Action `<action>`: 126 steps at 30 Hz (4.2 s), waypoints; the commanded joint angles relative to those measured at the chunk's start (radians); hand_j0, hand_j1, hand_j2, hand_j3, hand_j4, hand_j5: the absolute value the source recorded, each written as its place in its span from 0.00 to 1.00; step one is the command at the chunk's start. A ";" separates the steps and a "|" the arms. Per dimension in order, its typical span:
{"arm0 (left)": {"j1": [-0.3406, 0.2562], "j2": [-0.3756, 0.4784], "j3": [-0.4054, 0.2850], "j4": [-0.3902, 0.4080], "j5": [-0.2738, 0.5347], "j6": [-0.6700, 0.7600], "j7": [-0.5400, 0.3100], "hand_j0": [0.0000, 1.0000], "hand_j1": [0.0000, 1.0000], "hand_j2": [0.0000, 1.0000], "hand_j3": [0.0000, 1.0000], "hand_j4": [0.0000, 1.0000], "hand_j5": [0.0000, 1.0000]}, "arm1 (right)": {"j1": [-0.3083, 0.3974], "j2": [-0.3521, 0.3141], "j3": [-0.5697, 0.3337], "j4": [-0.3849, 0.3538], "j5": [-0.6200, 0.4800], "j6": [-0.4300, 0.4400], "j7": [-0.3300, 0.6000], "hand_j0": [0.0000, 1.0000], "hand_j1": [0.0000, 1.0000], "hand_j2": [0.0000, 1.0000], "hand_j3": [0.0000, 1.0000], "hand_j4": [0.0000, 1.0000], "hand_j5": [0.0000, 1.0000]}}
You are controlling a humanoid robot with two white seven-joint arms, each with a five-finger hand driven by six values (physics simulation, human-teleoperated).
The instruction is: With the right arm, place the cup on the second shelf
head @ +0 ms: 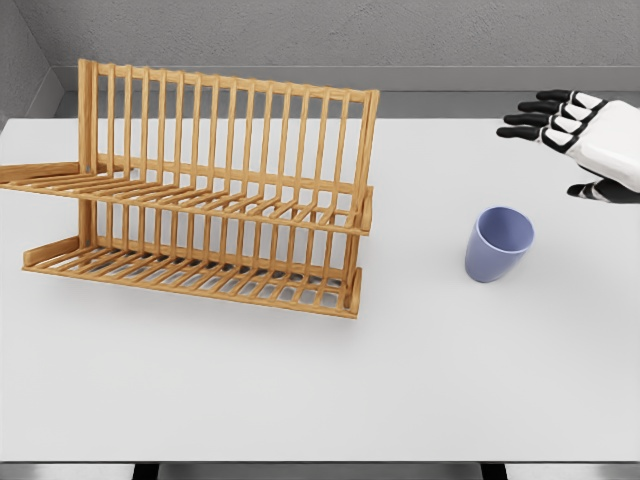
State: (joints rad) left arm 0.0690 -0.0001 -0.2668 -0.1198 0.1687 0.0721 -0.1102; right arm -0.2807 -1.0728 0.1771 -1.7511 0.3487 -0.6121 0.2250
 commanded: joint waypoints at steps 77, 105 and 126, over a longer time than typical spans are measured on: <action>0.000 0.000 0.000 0.000 0.000 0.000 0.000 1.00 1.00 1.00 1.00 1.00 1.00 | -0.334 0.125 0.394 0.219 0.000 0.001 0.376 0.70 0.70 0.70 0.70 0.70 0.70; 0.000 0.000 0.000 0.000 0.000 0.000 0.000 1.00 1.00 1.00 1.00 1.00 1.00 | -0.393 0.109 0.309 0.068 -0.005 0.001 0.378 0.67 0.67 0.67 0.67 0.67 0.67; 0.000 0.000 0.000 0.000 0.000 0.000 0.000 1.00 1.00 1.00 1.00 1.00 1.00 | -0.400 0.093 0.245 -0.002 -0.022 0.001 0.376 0.64 0.64 0.64 0.64 0.64 0.64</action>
State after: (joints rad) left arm 0.0690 -0.0001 -0.2668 -0.1199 0.1687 0.0721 -0.1102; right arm -0.6811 -0.9801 0.4280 -1.7531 0.3354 -0.6138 0.6027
